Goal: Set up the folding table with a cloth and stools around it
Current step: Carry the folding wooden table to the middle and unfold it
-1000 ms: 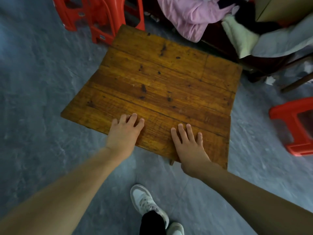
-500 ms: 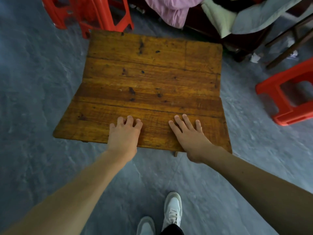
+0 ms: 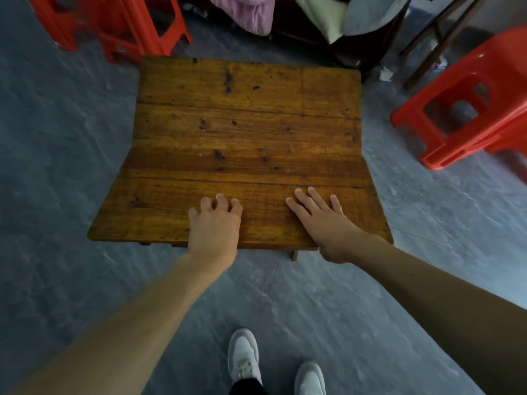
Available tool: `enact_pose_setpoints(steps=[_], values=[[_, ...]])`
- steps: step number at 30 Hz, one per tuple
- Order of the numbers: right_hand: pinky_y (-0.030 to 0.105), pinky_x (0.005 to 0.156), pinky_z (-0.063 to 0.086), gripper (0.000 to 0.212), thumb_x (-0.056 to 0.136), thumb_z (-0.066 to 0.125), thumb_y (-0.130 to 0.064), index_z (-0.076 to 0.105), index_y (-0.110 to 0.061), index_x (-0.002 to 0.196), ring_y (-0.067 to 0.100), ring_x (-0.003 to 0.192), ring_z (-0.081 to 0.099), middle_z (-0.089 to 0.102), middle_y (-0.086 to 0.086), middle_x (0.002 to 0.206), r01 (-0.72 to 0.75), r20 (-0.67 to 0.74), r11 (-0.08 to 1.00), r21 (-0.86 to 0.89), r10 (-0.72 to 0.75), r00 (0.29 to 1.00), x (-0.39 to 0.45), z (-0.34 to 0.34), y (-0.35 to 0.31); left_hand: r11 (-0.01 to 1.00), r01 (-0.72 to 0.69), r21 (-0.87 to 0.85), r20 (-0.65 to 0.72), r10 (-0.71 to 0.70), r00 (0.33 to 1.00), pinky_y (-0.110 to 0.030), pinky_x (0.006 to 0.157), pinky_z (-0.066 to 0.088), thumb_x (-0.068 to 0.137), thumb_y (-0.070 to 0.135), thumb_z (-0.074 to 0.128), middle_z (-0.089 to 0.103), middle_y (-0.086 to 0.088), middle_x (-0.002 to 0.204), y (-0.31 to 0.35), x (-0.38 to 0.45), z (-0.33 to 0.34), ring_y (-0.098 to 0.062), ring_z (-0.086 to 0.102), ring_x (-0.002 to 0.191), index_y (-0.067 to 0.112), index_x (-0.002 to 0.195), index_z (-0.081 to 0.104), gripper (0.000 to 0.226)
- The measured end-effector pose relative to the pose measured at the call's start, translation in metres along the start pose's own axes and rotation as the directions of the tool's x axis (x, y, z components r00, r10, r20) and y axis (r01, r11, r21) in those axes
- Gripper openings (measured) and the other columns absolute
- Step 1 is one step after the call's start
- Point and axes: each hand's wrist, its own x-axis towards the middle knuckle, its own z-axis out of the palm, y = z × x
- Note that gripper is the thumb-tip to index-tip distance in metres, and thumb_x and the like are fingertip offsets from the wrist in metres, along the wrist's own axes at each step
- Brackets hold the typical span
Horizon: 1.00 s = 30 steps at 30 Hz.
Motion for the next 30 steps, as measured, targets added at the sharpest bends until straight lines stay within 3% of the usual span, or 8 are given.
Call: enact_pose_setpoints(steps=[11, 18, 26, 30], values=[[0.062, 0.118, 0.004, 0.111, 0.083, 0.065, 0.003, -0.015, -0.027, 0.153, 0.029, 0.148, -0.018, -0.019, 0.0, 0.161, -0.043, 0.006, 0.996, 0.076, 0.042, 0.999, -0.144, 0.08, 0.033, 0.994, -0.088, 0.072, 0.057, 0.084, 0.995, -0.048, 0.092, 0.044, 0.074, 0.026, 0.078, 0.036, -0.014, 0.147, 0.111, -0.105, -0.008, -0.036, 0.04, 0.123, 0.017, 0.145, 0.027, 0.088], [0.061, 0.118, 0.004, 0.113, 0.082, 0.065, 0.003, -0.018, -0.028, 0.152, 0.029, 0.147, -0.019, -0.021, -0.001, 0.161, -0.095, 0.005, 0.989, 0.111, 0.095, 0.996, -0.238, 0.148, 0.041, 0.975, -0.184, 0.121, 0.092, 0.174, 0.981, -0.051, 0.095, 0.043, 0.082, 0.018, 0.068, 0.03, -0.02, 0.15, 0.177, -0.183, 0.001, -0.039, 0.037, 0.124, 0.013, 0.149, 0.02, 0.082], [0.06, 0.118, 0.007, 0.113, 0.082, 0.064, 0.004, -0.019, -0.029, 0.151, 0.03, 0.148, -0.018, -0.019, -0.002, 0.161, -0.154, -0.026, 0.979, 0.135, 0.159, 0.987, -0.295, 0.207, 0.029, 0.956, -0.246, 0.156, 0.089, 0.235, 0.968, -0.051, 0.093, 0.043, 0.083, 0.015, 0.067, 0.028, -0.022, 0.152, 0.21, -0.238, 0.022, -0.04, 0.038, 0.124, 0.011, 0.149, 0.02, 0.081], [0.061, 0.118, 0.008, 0.113, 0.082, 0.065, 0.002, -0.018, -0.028, 0.152, 0.03, 0.148, -0.017, -0.018, -0.001, 0.161, -0.18, -0.038, 0.97, 0.16, 0.189, 0.981, -0.318, 0.228, 0.011, 0.943, -0.282, 0.175, 0.107, 0.267, 0.958, -0.05, 0.093, 0.043, 0.076, 0.016, 0.075, 0.028, -0.025, 0.151, 0.215, -0.262, 0.03, -0.042, 0.037, 0.125, 0.007, 0.15, 0.019, 0.093]])
